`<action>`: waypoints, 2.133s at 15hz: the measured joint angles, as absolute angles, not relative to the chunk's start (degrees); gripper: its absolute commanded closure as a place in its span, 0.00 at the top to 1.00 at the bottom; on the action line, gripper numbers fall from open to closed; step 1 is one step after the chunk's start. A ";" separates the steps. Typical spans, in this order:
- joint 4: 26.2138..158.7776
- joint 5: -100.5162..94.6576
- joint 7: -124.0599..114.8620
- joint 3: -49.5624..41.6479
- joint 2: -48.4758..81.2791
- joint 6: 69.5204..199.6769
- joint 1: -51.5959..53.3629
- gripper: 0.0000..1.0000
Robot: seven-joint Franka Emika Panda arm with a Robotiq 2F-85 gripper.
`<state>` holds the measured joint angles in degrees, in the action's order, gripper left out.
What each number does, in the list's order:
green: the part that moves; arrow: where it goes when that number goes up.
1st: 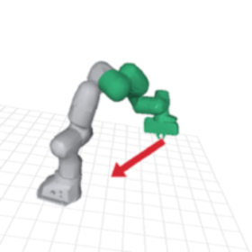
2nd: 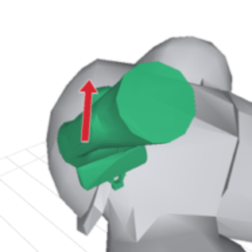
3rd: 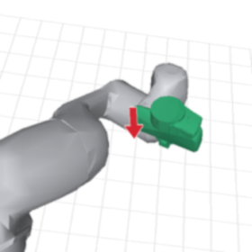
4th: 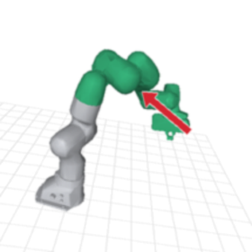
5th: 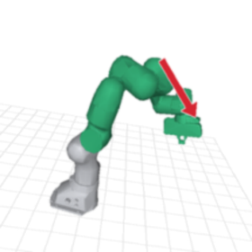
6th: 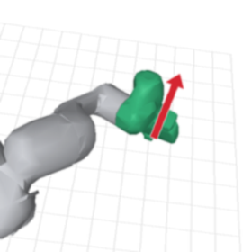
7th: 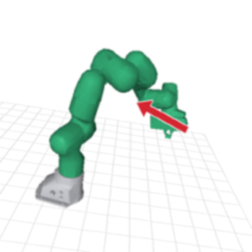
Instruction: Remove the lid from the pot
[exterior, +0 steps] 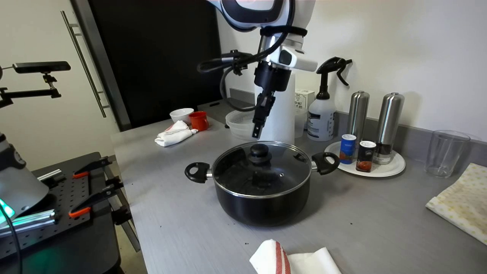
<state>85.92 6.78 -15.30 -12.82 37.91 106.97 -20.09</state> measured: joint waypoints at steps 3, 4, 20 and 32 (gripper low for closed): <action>85.04 7.45 -15.74 -12.82 39.66 106.96 -20.83 1.00; 84.69 7.63 -15.84 -12.82 40.29 106.96 -21.10 1.00; 80.30 9.70 -16.84 -13.18 43.96 105.74 -23.43 0.26; 83.71 9.31 -15.82 -13.10 41.10 109.59 -21.03 0.25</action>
<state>83.71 9.31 -15.82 -13.10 41.10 109.59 -21.03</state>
